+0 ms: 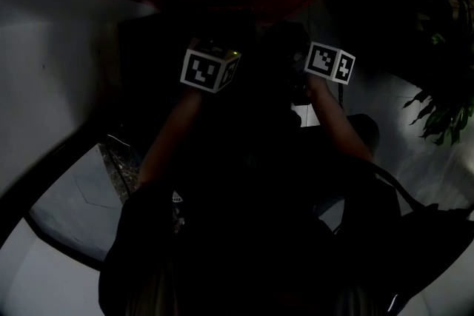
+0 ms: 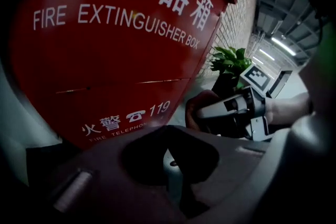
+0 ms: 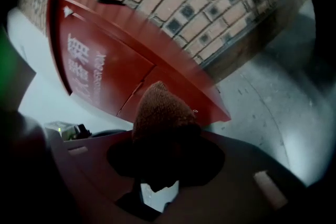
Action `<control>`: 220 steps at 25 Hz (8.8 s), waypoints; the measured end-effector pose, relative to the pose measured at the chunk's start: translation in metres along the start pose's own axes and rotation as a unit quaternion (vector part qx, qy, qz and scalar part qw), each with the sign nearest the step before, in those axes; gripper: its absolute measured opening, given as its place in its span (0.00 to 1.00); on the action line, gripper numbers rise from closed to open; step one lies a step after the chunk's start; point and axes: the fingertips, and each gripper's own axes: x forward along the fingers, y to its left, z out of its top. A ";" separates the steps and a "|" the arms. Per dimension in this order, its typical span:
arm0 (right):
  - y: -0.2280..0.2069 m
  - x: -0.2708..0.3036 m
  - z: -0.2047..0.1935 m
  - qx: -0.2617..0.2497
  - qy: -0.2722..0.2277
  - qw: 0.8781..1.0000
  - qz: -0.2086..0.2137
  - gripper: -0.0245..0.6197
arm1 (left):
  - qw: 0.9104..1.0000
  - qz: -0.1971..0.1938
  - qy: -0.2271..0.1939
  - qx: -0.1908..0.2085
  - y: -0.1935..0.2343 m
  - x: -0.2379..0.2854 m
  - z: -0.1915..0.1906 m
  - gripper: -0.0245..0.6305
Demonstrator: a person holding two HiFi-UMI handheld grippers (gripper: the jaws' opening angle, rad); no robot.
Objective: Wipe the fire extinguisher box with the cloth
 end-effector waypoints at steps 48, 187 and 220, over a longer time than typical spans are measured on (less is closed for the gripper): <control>-0.207 0.145 -0.027 0.213 -0.081 0.972 -0.067 0.24 | 0.963 0.031 0.084 0.254 -0.006 0.035 -0.016 0.04; -0.052 0.132 -0.044 -0.019 0.043 0.999 -0.021 0.23 | 0.974 0.060 0.129 0.178 0.063 0.002 0.003 0.04; -0.085 0.150 -0.018 -0.017 0.045 0.996 -0.076 0.23 | 0.972 0.036 0.114 0.202 0.058 -0.009 0.007 0.04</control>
